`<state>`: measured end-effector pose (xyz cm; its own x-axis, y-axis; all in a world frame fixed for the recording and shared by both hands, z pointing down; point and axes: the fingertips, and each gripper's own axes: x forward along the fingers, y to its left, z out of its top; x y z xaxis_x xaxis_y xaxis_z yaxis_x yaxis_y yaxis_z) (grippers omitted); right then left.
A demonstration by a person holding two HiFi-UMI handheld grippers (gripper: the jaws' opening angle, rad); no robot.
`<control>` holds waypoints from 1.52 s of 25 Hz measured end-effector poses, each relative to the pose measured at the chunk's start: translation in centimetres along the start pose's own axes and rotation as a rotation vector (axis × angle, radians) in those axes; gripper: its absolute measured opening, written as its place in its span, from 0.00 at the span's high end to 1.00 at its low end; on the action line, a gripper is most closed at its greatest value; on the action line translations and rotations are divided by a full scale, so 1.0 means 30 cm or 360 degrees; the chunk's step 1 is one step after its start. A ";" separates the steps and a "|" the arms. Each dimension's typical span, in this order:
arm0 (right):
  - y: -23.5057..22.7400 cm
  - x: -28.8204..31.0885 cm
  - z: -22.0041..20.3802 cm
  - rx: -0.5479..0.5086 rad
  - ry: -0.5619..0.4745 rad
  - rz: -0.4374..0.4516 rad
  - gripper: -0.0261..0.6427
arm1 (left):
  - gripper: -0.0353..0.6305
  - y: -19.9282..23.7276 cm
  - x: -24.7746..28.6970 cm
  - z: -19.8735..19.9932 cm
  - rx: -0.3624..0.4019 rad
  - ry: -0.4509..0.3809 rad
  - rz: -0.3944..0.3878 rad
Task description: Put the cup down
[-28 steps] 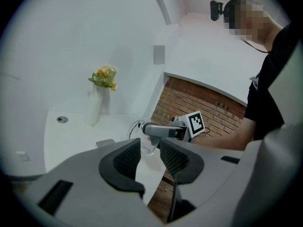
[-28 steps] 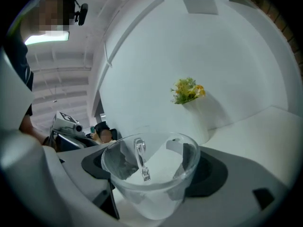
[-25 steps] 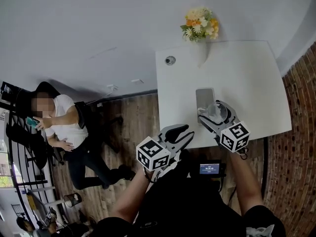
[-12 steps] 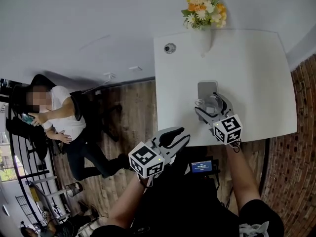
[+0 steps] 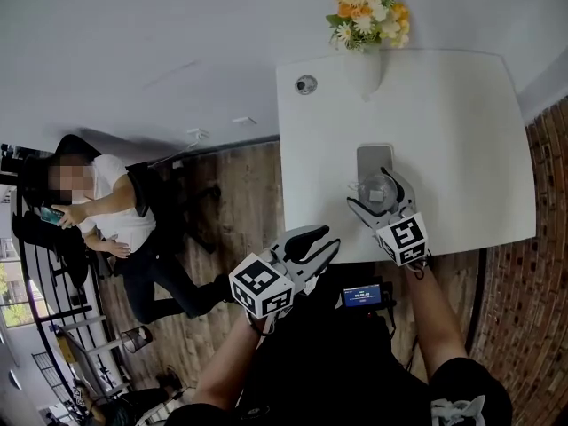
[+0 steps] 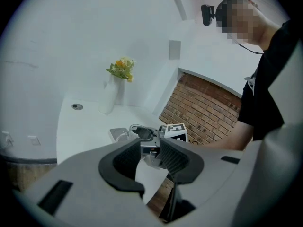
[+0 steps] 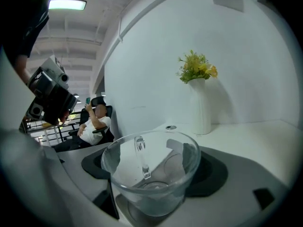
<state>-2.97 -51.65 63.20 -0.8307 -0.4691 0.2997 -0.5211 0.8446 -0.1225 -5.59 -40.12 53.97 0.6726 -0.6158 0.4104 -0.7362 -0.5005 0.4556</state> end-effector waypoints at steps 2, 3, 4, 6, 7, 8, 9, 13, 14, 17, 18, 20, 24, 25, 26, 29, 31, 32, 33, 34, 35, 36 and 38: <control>0.009 -0.006 -0.007 -0.0051 -0.0002 -0.0010 0.30 | 0.76 -0.003 0.006 -0.001 0.0000 0.0004 -0.0010; 0.011 -0.007 -0.008 -0.0060 -0.0006 -0.0015 0.30 | 0.76 -0.004 0.009 -0.002 0.0000 0.0006 -0.0015; 0.011 -0.007 -0.010 -0.0062 -0.0009 -0.0019 0.30 | 0.76 -0.005 0.012 -0.004 0.0000 0.0009 -0.0019; 0.009 -0.007 -0.010 -0.0062 -0.0015 -0.0026 0.30 | 0.76 -0.009 0.018 -0.007 0.0002 0.0013 -0.0028; 0.008 -0.007 -0.011 -0.0062 -0.0019 -0.0029 0.30 | 0.76 -0.013 0.020 -0.006 0.0004 0.0012 -0.0033; 0.008 -0.008 -0.011 -0.0061 -0.0025 -0.0032 0.30 | 0.76 -0.016 0.021 -0.005 0.0006 0.0009 -0.0038; 0.008 -0.008 -0.011 -0.0059 -0.0030 -0.0034 0.30 | 0.76 -0.018 0.021 -0.003 0.0009 0.0006 -0.0041; 0.014 -0.009 -0.010 -0.0038 -0.0035 -0.0026 0.30 | 0.76 -0.019 0.008 0.002 0.0015 -0.0012 -0.0031; 0.014 -0.010 -0.008 -0.0024 -0.0042 -0.0019 0.30 | 0.76 -0.018 0.004 0.003 0.0013 -0.0017 -0.0029; 0.009 -0.021 -0.005 0.0021 -0.0058 -0.0010 0.25 | 0.76 -0.022 -0.007 0.000 0.0014 -0.0025 -0.0031; 0.007 -0.027 -0.009 0.0034 -0.0054 -0.0011 0.22 | 0.76 -0.023 -0.010 -0.003 0.0014 -0.0026 -0.0032; 0.006 -0.045 -0.022 0.0043 -0.0031 -0.0020 0.22 | 0.76 -0.023 -0.018 -0.010 0.0012 -0.0029 -0.0031; 0.007 -0.106 -0.044 0.0063 0.0001 -0.0064 0.22 | 0.76 -0.025 -0.038 -0.011 0.0015 -0.0046 -0.0026; 0.006 -0.125 -0.048 0.0069 0.0010 -0.0077 0.22 | 0.76 -0.025 -0.043 -0.007 0.0018 -0.0057 -0.0026; 0.007 -0.146 -0.052 0.0076 0.0017 -0.0092 0.22 | 0.76 -0.025 -0.048 -0.002 0.0020 -0.0069 -0.0029; 0.013 -0.222 -0.062 0.0132 0.0031 -0.0133 0.22 | 0.76 -0.028 -0.064 0.012 0.0020 -0.0114 -0.0042; 0.025 -0.270 -0.065 0.0203 0.0046 -0.0123 0.22 | 0.76 -0.027 -0.074 0.026 0.0020 -0.0147 -0.0051; 0.037 -0.292 -0.064 0.0245 0.0056 -0.0101 0.22 | 0.76 -0.027 -0.079 0.033 0.0019 -0.0165 -0.0058; 0.052 -0.314 -0.060 0.0292 0.0061 -0.0074 0.22 | 0.76 -0.029 -0.082 0.039 0.0017 -0.0181 -0.0067; 0.066 -0.336 -0.050 0.0347 0.0053 -0.0045 0.23 | 0.76 -0.030 -0.083 0.044 0.0016 -0.0196 -0.0077; 0.078 -0.358 -0.033 0.0411 0.0031 -0.0020 0.23 | 0.76 -0.032 -0.082 0.050 0.0017 -0.0208 -0.0089; 0.086 -0.379 -0.009 0.0478 -0.0004 -0.0002 0.23 | 0.76 -0.034 -0.079 0.055 0.0017 -0.0219 -0.0101; 0.097 -0.420 0.055 0.0589 -0.0103 0.0013 0.26 | 0.76 -0.039 -0.073 0.065 0.0021 -0.0238 -0.0128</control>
<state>5.65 -43.70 57.50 -0.8398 -0.4878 0.2383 -0.5399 0.7037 -0.4619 -6.35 -39.38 50.98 0.7115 -0.6565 0.2504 -0.6819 -0.5593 0.4714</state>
